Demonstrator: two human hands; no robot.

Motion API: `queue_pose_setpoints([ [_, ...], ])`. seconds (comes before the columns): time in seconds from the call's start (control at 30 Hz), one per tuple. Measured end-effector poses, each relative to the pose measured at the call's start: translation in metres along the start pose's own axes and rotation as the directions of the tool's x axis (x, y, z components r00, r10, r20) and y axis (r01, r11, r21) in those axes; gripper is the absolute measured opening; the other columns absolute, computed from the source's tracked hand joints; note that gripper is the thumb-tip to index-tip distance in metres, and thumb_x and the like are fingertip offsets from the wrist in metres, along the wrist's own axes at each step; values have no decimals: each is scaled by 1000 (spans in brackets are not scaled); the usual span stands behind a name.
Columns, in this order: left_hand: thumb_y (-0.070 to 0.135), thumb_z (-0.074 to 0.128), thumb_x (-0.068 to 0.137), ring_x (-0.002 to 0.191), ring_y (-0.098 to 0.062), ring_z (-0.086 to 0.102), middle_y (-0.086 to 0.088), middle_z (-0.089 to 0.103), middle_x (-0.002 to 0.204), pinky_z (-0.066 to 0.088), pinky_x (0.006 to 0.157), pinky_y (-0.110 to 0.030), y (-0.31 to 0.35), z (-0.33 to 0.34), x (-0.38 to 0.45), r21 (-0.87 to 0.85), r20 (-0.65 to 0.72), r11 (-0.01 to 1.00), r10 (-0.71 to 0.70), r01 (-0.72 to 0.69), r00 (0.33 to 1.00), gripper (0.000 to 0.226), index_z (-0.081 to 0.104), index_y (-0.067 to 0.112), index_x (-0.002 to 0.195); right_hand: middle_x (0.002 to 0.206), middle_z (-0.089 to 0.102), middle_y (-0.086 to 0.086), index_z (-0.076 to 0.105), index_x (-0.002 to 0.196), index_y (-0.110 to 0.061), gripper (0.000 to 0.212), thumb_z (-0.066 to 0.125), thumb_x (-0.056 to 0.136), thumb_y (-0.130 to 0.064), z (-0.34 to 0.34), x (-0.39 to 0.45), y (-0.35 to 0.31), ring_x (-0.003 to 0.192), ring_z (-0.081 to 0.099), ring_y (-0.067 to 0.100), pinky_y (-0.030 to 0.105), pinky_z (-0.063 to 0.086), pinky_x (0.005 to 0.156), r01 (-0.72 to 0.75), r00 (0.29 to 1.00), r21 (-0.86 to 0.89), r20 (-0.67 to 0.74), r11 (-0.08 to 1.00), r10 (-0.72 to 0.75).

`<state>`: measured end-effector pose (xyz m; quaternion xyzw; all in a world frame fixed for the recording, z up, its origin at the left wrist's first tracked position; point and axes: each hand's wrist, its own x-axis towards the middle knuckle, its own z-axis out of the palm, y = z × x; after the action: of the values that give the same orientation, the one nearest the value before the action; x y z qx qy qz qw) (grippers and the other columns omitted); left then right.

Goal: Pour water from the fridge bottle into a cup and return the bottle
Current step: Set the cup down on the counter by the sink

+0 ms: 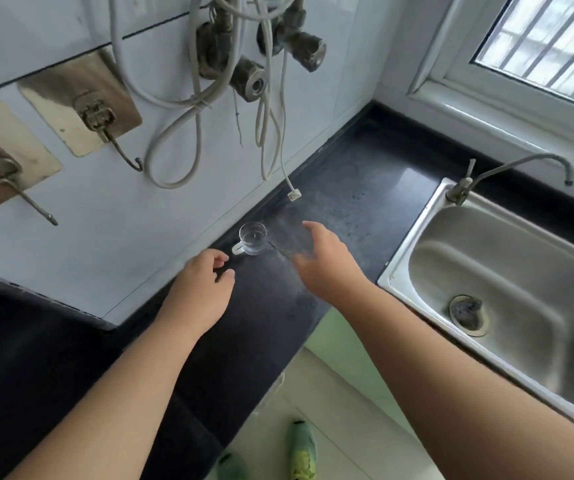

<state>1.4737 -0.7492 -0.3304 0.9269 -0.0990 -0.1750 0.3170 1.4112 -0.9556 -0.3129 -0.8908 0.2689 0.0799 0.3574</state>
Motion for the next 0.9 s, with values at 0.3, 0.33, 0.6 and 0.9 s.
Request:
queue_pose_setpoints([
  [0.3,38,48,107,121,-12,55,10,57,129,44,97,-28,59,-108,-110,53,-57,979,201,-198,978,28,61,28,129,145,58,-7,57,138,-30,40,58,99,-38,-72,-129,-37,131,54,16,27,39,93,90,995,-65,-37,994,-93],
  [0.33,39,45,107,126,-12,53,10,56,133,44,100,-31,59,-119,-121,57,-79,983,177,-173,981,30,61,29,130,143,59,-7,59,136,-30,38,58,99,-39,-75,-136,-47,129,55,15,27,38,91,118,992,-69,-33,991,-121],
  [0.6,30,46,108,127,-8,51,16,51,131,38,96,-21,15,-198,-224,-17,-343,998,-68,66,937,32,61,32,137,141,59,-5,57,138,-33,42,58,99,-47,-53,-160,-147,116,57,15,30,48,86,519,848,-144,207,842,-488],
  [0.9,38,49,104,141,-6,43,23,47,150,39,118,-39,-24,-195,-384,-186,-581,876,-463,445,669,38,56,42,142,142,59,-5,52,148,-39,44,51,104,-44,10,-219,-221,108,58,15,26,41,91,884,417,-63,554,463,-721],
])
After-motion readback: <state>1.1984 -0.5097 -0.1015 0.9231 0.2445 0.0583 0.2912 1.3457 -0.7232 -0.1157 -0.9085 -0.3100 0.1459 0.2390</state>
